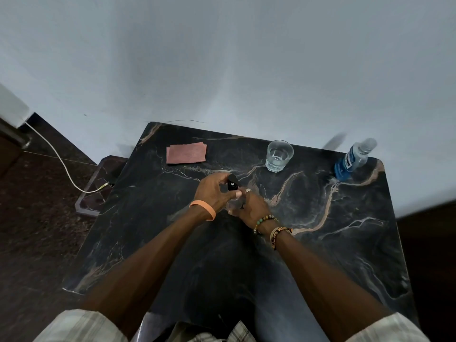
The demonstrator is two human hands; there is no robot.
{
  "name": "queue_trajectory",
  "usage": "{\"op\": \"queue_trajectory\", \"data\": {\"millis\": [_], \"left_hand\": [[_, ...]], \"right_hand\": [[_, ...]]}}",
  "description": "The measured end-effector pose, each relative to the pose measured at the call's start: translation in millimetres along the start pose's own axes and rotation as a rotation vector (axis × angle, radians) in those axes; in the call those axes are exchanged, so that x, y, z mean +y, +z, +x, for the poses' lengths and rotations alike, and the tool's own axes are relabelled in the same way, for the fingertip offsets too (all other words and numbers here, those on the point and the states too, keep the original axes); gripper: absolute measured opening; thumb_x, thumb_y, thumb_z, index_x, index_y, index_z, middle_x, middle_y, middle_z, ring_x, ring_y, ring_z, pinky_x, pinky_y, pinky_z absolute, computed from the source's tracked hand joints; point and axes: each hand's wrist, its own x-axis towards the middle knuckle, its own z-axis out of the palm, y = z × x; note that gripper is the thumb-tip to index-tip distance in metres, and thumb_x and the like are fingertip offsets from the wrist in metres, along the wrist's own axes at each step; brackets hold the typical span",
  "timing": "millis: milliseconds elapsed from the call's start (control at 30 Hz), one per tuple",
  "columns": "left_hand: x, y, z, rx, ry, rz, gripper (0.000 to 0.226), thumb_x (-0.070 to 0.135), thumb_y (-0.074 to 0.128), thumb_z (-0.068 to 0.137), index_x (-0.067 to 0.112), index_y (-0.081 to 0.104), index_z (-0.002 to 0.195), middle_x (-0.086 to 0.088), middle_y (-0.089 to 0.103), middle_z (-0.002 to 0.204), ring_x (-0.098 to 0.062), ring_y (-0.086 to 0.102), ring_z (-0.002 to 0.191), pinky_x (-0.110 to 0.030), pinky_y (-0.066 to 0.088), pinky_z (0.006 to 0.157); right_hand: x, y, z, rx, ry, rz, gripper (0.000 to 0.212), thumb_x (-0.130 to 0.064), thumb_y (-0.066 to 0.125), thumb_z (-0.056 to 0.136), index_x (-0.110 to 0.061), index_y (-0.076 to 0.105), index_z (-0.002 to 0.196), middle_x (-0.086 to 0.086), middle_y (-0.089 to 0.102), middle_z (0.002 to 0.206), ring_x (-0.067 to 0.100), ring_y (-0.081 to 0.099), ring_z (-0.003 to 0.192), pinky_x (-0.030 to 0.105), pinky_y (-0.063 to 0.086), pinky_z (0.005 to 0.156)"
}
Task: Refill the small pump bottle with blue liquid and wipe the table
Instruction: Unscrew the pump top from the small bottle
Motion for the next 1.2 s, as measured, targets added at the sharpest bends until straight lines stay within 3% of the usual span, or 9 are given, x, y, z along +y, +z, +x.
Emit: {"op": "queue_trajectory", "data": {"millis": [200, 300, 467, 700, 900, 1033, 1133, 1200], "left_hand": [[3.5, -1.2, -9.0, 0.008, -0.015, -0.025, 0.036, 0.024, 0.083, 0.072, 0.018, 0.068, 0.104, 0.001, 0.069, 0.104, -0.018, 0.063, 0.1, -0.044, 0.053, 0.089], [3.7, -3.6, -15.3, 0.025, -0.045, -0.03, 0.042, 0.026, 0.083, 0.073, 0.02, 0.067, 0.111, -0.001, 0.068, 0.11, -0.018, 0.062, 0.102, -0.042, 0.053, 0.091], [7.2, -9.7, -23.5, 0.055, -0.071, -0.056, 0.046, 0.024, 0.082, 0.074, 0.018, 0.066, 0.116, -0.002, 0.068, 0.113, -0.017, 0.063, 0.103, -0.039, 0.053, 0.093], [13.2, -13.6, -30.7, 0.108, -0.06, -0.094, 0.046, 0.023, 0.083, 0.074, 0.016, 0.066, 0.116, -0.003, 0.07, 0.11, -0.014, 0.065, 0.101, -0.034, 0.055, 0.092], [21.4, -21.3, -34.1, 0.172, 0.019, -0.042, 0.036, 0.028, 0.082, 0.075, 0.02, 0.067, 0.107, 0.002, 0.069, 0.1, -0.008, 0.065, 0.091, -0.009, 0.049, 0.078], [26.2, -29.2, -32.6, 0.222, 0.059, -0.059, 0.038, 0.032, 0.083, 0.072, 0.02, 0.068, 0.105, 0.003, 0.071, 0.092, -0.003, 0.067, 0.082, -0.012, 0.052, 0.077], [29.7, -34.6, -31.5, 0.254, 0.063, -0.102, 0.041, 0.031, 0.083, 0.073, 0.017, 0.069, 0.108, 0.003, 0.071, 0.09, -0.006, 0.067, 0.081, -0.018, 0.055, 0.08], [31.8, -39.8, -31.2, 0.265, 0.074, -0.115, 0.04, 0.029, 0.083, 0.073, 0.014, 0.069, 0.108, 0.002, 0.07, 0.092, -0.002, 0.066, 0.081, -0.015, 0.054, 0.08]], "right_hand": [[4.9, -3.3, -0.3, -0.032, -0.022, -0.032, 0.031, -0.027, 0.062, 0.085, -0.029, 0.059, 0.116, -0.007, 0.064, 0.096, 0.015, 0.061, 0.09, 0.022, 0.039, 0.068], [4.2, -1.9, -3.1, -0.024, -0.05, -0.046, 0.026, -0.027, 0.06, 0.088, -0.029, 0.06, 0.114, -0.013, 0.058, 0.087, 0.012, 0.059, 0.086, 0.019, 0.037, 0.064], [5.8, 0.3, -5.6, -0.044, -0.034, -0.059, 0.033, -0.027, 0.056, 0.091, -0.025, 0.056, 0.124, 0.0, 0.064, 0.103, 0.017, 0.06, 0.095, 0.033, 0.049, 0.082], [5.0, 1.3, -7.6, -0.051, -0.029, -0.098, 0.034, -0.027, 0.053, 0.092, -0.023, 0.054, 0.126, 0.003, 0.064, 0.109, 0.022, 0.06, 0.099, 0.033, 0.049, 0.083], [6.1, -2.0, -10.6, -0.072, 0.015, -0.108, 0.043, -0.03, 0.052, 0.094, -0.018, 0.046, 0.135, 0.007, 0.06, 0.123, 0.025, 0.057, 0.11, 0.032, 0.045, 0.089], [6.3, -7.2, -12.9, -0.061, 0.055, -0.098, 0.054, -0.033, 0.052, 0.095, -0.014, 0.038, 0.143, 0.01, 0.052, 0.136, 0.027, 0.051, 0.122, 0.033, 0.04, 0.098], [6.4, -14.0, -14.5, -0.051, 0.056, -0.103, 0.058, -0.038, 0.053, 0.094, -0.016, 0.036, 0.144, 0.01, 0.052, 0.137, 0.027, 0.051, 0.123, 0.036, 0.041, 0.099], [4.2, -18.4, -15.8, 0.012, 0.049, -0.087, 0.06, -0.043, 0.053, 0.093, -0.016, 0.037, 0.144, 0.008, 0.054, 0.135, 0.025, 0.052, 0.122, 0.038, 0.044, 0.099]]}}
